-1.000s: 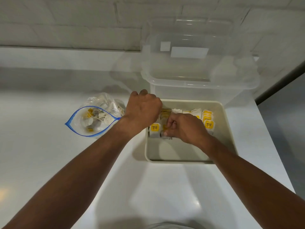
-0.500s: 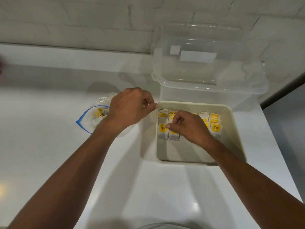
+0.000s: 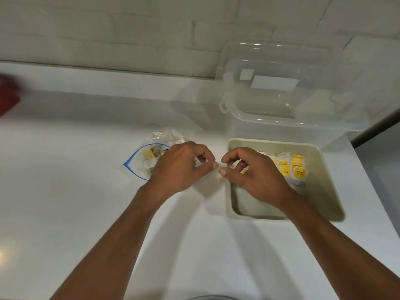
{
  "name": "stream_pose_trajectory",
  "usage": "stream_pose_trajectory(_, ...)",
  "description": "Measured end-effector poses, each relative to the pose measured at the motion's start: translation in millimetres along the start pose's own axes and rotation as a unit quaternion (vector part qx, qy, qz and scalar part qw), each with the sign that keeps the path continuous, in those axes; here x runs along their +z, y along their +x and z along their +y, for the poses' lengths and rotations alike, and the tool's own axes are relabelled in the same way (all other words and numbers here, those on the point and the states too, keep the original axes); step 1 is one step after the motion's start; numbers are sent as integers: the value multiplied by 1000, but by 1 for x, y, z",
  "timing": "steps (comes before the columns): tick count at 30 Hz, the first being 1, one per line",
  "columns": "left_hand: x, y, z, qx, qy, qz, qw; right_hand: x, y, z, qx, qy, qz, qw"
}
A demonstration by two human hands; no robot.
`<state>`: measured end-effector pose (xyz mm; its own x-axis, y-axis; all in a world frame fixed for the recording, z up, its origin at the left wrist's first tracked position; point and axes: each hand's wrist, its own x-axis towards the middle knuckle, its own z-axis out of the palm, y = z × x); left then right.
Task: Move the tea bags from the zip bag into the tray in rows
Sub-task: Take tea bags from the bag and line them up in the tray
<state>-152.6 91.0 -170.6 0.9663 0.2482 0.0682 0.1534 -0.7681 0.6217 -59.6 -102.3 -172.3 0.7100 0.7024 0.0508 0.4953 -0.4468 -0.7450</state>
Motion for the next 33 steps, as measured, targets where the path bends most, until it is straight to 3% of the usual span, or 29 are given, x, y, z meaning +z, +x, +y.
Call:
stream_pose_trajectory(8,-22,-46,-66,-9,153,85,985,49,7,-46,-18,2,-7,1000)
stream_pose_trajectory(14,-19,-50,-97,1,266,65,962,96,16,-52,-52,-180,-36,982)
stream_pose_trajectory(18,-17,-49,-111,20,317,10,948,117,25,-47,-22,-280,-65,957)
stream_pose_trajectory(22,-16,-52,-109,19,353,-26,935,131,31,-37,-1,-395,-6,919)
stream_pose_trajectory(27,-20,-54,-88,-50,372,-42,926,133,30,-45,-8,-406,92,909)
stream_pose_trajectory(31,-28,-44,-68,-121,349,-46,928,134,25,-50,2,-341,67,938)
stream_pose_trajectory(33,-27,-38,-62,-115,360,-43,925,134,26,-49,8,-303,46,952)
